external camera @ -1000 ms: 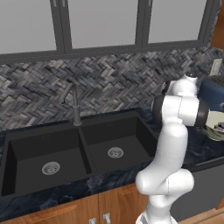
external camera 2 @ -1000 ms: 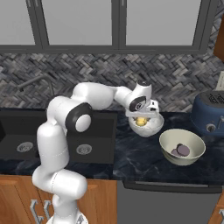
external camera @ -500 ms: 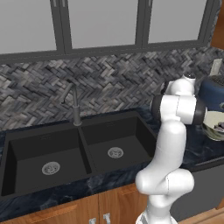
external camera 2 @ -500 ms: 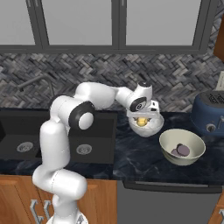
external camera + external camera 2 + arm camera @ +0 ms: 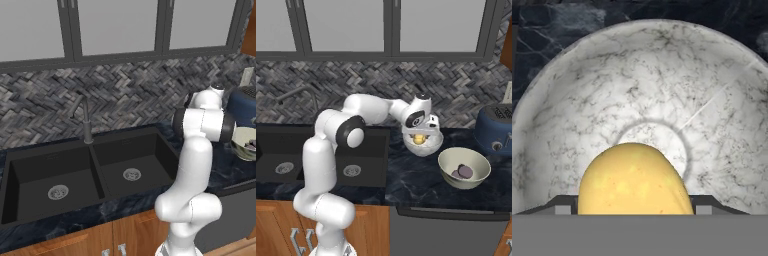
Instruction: Pick the eggplants from the cabinet and place them in one bowl. Pick the potato from the sink and place it in the other bowl.
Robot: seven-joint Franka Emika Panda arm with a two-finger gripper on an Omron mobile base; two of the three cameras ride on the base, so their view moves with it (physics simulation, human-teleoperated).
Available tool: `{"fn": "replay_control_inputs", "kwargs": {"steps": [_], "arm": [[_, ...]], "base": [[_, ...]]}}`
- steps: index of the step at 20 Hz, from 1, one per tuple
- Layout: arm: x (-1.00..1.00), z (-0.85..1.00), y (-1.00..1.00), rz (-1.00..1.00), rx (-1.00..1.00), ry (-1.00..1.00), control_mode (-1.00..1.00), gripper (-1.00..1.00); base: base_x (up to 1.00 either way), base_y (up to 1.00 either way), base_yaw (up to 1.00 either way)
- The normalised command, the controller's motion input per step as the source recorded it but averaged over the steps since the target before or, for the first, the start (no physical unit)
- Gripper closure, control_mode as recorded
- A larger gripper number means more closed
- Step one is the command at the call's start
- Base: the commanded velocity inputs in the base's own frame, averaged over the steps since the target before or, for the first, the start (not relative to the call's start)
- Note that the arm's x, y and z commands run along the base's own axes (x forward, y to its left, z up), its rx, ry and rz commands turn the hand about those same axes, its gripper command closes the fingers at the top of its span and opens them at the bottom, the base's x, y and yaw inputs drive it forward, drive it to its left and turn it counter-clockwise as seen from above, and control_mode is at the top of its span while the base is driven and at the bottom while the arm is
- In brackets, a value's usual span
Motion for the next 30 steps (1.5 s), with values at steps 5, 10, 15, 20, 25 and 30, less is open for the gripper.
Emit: {"fn": "replay_control_inputs", "kwargs": {"steps": [5,10,15,20,25,30], "arm": [[0.02,0.00,-0.09,0.00,0.03,0.00,-1.00,1.00],[0.00,-0.02,-0.05,0.00,0.00,0.00,-1.00,1.00],[0.00,-0.16,0.00,0.00,0.00,0.00,-1.00,1.00],[0.00,-0.17,0.00,0.00,0.00,0.00,-1.00,1.00],[0.00,-0.08,0.00,0.00,0.00,0.00,-1.00,1.00],[0.02,-0.02,0.00,0.00,0.00,0.00,-1.00,1.00]], "base": [[0.00,0.00,0.00],[0.00,0.00,0.00],[0.00,0.00,0.00],[0.00,0.00,0.00],[0.00,0.00,0.00],[0.00,0.00,0.00]]}}
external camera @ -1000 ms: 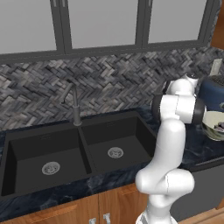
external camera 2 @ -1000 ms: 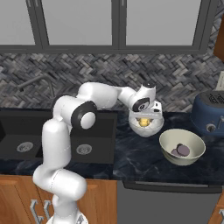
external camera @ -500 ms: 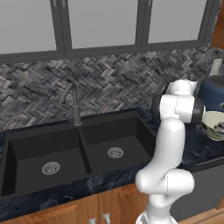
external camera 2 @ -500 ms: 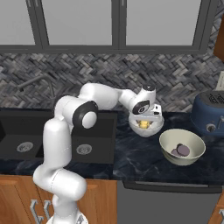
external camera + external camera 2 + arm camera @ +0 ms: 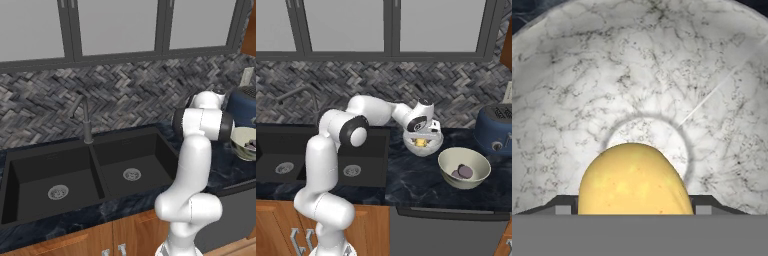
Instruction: Pick the eggplants from the cabinet and place them in one bowl. Pick the potato from the sink and place it in the other bowl.
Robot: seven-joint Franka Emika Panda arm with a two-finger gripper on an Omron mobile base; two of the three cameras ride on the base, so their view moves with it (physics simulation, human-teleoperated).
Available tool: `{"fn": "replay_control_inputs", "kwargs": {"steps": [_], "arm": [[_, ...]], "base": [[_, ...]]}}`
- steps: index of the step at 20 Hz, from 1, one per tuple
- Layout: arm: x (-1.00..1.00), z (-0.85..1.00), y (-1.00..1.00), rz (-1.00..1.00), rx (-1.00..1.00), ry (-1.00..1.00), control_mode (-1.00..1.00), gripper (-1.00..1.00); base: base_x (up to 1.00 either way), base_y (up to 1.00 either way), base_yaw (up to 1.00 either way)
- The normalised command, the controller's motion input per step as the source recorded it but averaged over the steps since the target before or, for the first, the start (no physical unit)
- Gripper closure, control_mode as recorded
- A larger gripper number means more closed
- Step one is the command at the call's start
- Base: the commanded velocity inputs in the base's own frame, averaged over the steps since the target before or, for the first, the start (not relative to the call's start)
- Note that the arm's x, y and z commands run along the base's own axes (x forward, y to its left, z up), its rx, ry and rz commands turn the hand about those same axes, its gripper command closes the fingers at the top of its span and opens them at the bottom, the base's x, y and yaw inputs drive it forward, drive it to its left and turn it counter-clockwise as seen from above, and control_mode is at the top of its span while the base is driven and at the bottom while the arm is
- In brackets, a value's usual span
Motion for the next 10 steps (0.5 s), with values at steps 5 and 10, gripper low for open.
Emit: {"fn": "replay_control_inputs", "kwargs": {"steps": [5,10], "arm": [[0.15,-0.10,0.00,0.00,0.00,0.00,-1.00,1.00],[0.04,-0.02,0.00,0.00,0.00,0.00,-1.00,1.00]], "base": [[0.00,0.00,0.00],[0.00,0.00,0.00]]}}
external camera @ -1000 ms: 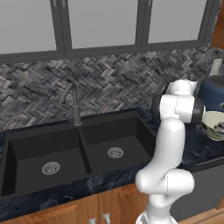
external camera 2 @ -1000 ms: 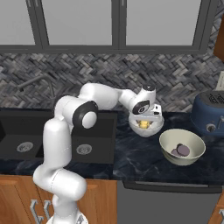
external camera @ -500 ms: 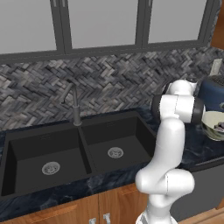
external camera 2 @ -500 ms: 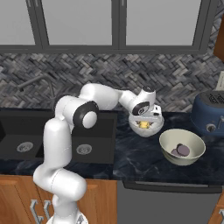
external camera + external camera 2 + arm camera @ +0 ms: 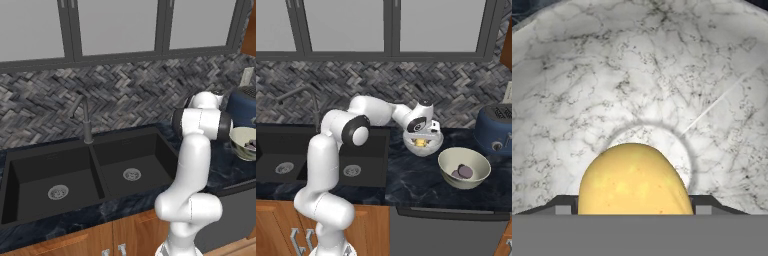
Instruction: Pick the eggplants from the cabinet and place them in one bowl. Pick the potato from the sink and place it in the other bowl.
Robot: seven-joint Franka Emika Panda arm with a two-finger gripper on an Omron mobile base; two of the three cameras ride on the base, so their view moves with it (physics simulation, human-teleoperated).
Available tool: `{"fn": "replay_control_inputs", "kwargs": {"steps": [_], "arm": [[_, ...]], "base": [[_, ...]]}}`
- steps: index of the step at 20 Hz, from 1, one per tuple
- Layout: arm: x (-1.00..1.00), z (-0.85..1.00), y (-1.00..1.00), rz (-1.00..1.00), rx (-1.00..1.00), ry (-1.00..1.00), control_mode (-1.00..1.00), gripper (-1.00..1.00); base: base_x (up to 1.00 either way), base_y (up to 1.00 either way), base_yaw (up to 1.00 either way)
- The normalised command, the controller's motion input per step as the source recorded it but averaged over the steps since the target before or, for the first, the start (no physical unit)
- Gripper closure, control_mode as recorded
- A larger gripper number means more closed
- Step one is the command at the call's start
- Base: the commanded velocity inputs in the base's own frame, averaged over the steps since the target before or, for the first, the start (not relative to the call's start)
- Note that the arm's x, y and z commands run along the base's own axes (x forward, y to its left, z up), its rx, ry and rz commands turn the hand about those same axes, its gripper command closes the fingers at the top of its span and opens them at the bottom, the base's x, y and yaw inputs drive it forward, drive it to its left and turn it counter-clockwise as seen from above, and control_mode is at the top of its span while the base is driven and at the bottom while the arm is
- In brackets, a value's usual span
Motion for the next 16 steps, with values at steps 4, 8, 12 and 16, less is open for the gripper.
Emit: {"fn": "replay_control_inputs", "kwargs": {"steps": [4,8,12,16], "arm": [[0.00,0.00,0.00,0.00,0.00,0.00,-1.00,1.00],[0.00,0.00,0.00,0.00,0.00,0.00,-1.00,1.00],[0.00,0.00,0.00,0.00,0.00,0.00,-1.00,-1.00],[0.01,0.00,0.00,0.00,0.00,0.00,-1.00,-1.00]], "base": [[0.00,0.00,0.00],[0.00,0.00,0.00],[0.00,0.00,0.00],[0.00,0.00,0.00]]}}
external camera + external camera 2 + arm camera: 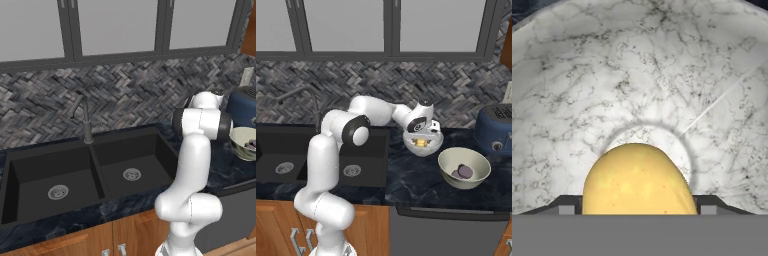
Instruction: Pick the eggplants from the cabinet and place them in one bowl. Pick the potato from the sink and place it in the other bowl.
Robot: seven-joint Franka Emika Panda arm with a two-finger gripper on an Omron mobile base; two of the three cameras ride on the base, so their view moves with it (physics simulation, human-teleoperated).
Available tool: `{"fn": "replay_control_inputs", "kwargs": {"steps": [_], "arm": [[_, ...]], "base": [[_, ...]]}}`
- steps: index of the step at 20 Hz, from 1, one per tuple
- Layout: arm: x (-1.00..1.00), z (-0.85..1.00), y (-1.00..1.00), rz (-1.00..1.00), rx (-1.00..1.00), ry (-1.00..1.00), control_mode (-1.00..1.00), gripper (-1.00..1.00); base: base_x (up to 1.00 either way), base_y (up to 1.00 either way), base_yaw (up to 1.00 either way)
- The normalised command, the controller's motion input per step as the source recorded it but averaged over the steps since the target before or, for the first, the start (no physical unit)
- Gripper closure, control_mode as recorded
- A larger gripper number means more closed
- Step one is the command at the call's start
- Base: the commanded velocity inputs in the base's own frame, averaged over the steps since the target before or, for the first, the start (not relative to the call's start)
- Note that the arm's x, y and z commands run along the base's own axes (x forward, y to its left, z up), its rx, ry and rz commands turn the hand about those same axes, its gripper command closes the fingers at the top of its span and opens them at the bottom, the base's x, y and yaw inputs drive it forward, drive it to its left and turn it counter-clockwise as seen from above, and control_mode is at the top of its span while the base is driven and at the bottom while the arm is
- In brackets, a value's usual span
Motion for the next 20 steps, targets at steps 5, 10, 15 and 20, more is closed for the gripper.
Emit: {"fn": "replay_control_inputs", "kwargs": {"steps": [5,10,15,20], "arm": [[0.06,0.00,0.00,0.00,0.00,0.00,-1.00,-1.00],[0.24,0.00,0.00,0.00,0.00,0.00,-1.00,-1.00],[0.02,0.20,0.00,0.02,0.00,0.00,-1.00,-1.00],[-0.44,0.27,0.00,0.00,0.00,-0.03,-1.00,-1.00]], "base": [[0.00,0.00,0.00],[0.00,0.00,0.00],[0.00,0.00,0.00],[0.00,0.00,0.00]]}}
